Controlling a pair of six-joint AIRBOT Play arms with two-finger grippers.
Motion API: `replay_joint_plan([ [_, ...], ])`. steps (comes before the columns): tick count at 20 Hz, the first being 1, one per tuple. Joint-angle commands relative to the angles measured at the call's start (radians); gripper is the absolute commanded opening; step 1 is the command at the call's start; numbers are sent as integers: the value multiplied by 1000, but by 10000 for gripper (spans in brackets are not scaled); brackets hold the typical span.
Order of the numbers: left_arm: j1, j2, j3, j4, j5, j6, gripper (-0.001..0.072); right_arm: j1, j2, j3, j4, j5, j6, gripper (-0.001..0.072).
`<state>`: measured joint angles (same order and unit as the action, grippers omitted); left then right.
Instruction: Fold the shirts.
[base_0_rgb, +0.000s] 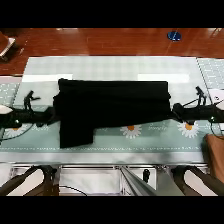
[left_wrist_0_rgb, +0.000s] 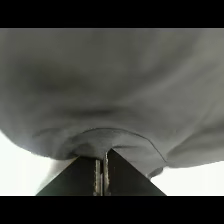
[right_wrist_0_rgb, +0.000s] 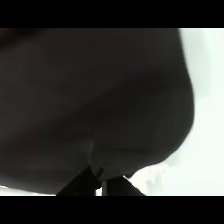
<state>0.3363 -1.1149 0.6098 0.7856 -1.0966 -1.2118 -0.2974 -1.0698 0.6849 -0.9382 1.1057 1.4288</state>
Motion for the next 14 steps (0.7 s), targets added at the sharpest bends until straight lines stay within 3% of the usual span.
replay_joint_plan([
  [1, -26, -8, 148, -27, -24, -10, 14, 2, -29, 121, -3, 16, -17, 22],
  [6, -137, -180, 391, -26, 51, -41, 14, 13, -188, 281, 46, 5, -34, 22],
  [8, -161, -293, 515, -26, 101, -108, 14, 30, -277, 363, 60, -14, -34, 22],
  [14, -175, -639, 915, -16, -12, -194, 14, 45, -528, 608, 77, -30, -2, 22],
])
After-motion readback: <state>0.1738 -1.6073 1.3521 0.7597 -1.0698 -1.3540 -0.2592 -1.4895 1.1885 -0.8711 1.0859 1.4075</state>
